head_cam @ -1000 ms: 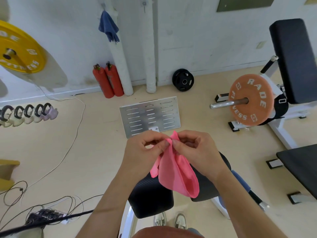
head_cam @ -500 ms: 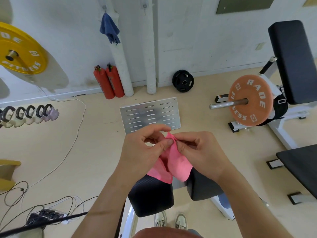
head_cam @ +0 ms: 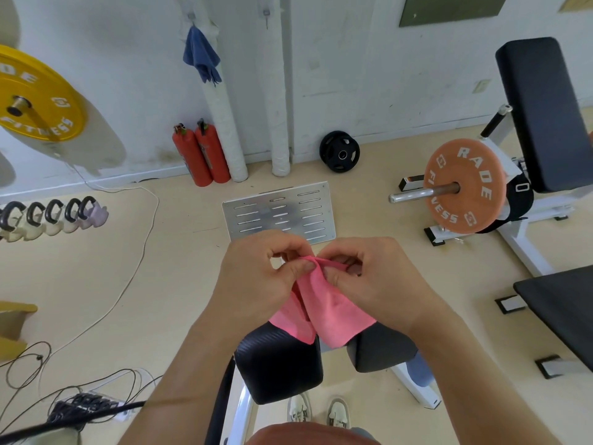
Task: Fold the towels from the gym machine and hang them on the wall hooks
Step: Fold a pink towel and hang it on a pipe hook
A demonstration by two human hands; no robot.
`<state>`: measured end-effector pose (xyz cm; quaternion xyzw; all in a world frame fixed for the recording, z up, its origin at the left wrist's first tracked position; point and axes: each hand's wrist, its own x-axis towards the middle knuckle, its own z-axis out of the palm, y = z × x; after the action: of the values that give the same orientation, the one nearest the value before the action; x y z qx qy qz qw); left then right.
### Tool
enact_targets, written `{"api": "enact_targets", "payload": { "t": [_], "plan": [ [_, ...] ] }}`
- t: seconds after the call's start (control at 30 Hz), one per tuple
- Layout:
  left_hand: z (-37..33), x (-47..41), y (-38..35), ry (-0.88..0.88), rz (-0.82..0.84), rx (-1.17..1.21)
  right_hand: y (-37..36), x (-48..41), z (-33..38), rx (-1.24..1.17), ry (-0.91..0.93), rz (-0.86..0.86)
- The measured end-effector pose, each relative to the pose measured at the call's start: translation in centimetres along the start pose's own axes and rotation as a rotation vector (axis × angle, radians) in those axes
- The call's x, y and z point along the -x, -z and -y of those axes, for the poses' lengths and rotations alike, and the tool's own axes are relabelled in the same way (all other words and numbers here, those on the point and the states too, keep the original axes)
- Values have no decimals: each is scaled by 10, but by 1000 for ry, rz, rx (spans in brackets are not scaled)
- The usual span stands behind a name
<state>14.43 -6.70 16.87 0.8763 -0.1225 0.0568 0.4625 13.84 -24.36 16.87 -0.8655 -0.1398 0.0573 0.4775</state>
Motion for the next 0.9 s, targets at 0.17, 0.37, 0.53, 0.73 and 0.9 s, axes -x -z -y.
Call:
{"api": "enact_targets", "payload": {
  "t": [0.17,0.37,0.53,0.73,0.9],
  "plan": [
    [9,-5,11,1,-214,-24,13,-14,-49,279,-223,66],
    [49,-9,24,197,-409,-33,33,-14,-105,509,-454,91],
    [74,-6,18,316,-470,0,44,-13,-112,192,-586,33],
    [95,-5,19,381,-390,177,68,-17,-97,-244,-677,196],
    [103,-3,22,420,-211,307,79,-31,-93,161,-724,231]
  ]
}}
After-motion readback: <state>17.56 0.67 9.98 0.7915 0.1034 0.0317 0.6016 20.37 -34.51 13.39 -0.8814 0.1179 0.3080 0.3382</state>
